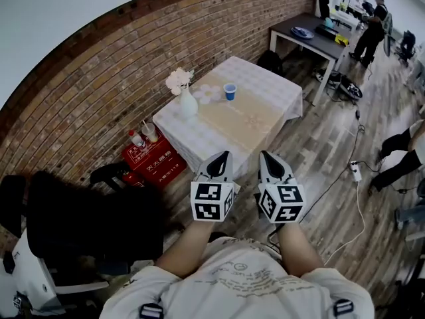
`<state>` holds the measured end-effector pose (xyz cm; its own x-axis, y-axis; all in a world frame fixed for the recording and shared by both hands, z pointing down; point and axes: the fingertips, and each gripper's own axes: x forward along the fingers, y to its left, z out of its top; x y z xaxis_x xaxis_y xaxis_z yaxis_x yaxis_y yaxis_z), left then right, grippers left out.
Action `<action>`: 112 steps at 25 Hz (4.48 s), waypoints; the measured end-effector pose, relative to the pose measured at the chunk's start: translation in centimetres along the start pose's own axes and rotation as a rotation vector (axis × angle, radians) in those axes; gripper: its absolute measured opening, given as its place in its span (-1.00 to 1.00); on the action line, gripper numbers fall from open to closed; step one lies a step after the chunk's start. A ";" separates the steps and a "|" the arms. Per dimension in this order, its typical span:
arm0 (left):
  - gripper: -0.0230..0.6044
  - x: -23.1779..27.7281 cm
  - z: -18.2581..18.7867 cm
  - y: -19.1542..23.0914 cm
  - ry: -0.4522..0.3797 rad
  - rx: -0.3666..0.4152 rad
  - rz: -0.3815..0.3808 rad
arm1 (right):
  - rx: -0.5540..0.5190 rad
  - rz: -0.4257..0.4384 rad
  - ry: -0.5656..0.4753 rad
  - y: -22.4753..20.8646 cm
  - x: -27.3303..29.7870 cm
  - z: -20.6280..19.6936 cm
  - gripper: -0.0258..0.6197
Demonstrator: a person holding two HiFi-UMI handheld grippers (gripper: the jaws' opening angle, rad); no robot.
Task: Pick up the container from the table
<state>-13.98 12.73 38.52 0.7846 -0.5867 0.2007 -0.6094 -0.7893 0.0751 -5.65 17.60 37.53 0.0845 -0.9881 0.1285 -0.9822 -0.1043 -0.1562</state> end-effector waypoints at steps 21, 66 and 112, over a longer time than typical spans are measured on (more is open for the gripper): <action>-0.92 7.8 0.1 -1.6 0.014 -0.005 -0.040 | -0.014 -0.028 0.002 -6.1 2.5 0.0 -0.92; -0.92 35.5 3.7 11.6 0.062 -0.119 0.069 | -0.057 0.095 0.090 -18.4 32.4 3.8 -0.92; -0.92 47.4 -5.5 20.4 0.275 -0.229 0.351 | -0.044 0.375 0.365 -23.5 49.4 -2.5 -0.92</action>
<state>10.09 -30.22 54.91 0.4875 -0.7158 0.5000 -0.8648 -0.4749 0.1633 21.22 -28.50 50.02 -0.3309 -0.8521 0.4056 -0.9404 0.2618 -0.2172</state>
